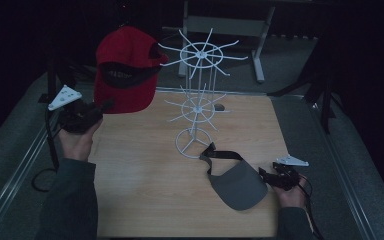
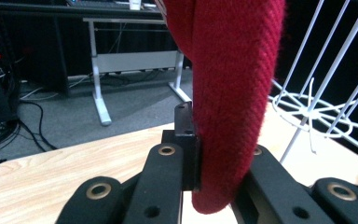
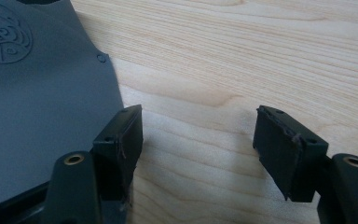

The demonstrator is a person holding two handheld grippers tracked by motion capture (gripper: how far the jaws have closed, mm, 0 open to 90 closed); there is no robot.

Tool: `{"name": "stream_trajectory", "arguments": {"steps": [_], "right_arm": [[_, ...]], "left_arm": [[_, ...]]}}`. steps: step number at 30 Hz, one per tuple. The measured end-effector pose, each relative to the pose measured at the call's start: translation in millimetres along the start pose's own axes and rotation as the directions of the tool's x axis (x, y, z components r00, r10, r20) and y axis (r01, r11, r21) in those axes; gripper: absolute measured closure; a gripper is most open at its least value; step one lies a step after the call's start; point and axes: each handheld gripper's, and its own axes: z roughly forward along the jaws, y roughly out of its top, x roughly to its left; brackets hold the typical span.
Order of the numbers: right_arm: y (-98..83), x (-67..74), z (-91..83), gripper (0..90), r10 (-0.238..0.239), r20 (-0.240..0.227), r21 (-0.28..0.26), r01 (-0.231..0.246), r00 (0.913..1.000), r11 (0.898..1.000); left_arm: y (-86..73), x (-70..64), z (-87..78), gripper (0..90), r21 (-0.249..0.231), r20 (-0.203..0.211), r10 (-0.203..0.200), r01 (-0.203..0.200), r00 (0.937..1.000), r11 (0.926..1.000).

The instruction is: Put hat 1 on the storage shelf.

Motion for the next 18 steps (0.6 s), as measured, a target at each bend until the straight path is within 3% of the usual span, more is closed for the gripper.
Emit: {"name": "stream_trajectory", "arguments": {"steps": [18], "right_arm": [[0.0,0.0,0.0,33.0,0.0,0.0,0.0,0.0,1.0,1.0]], "left_arm": [[5.4,1.8,-1.6,85.8,-0.05,0.036,-0.081,0.083,0.9961,0.9953]]}}
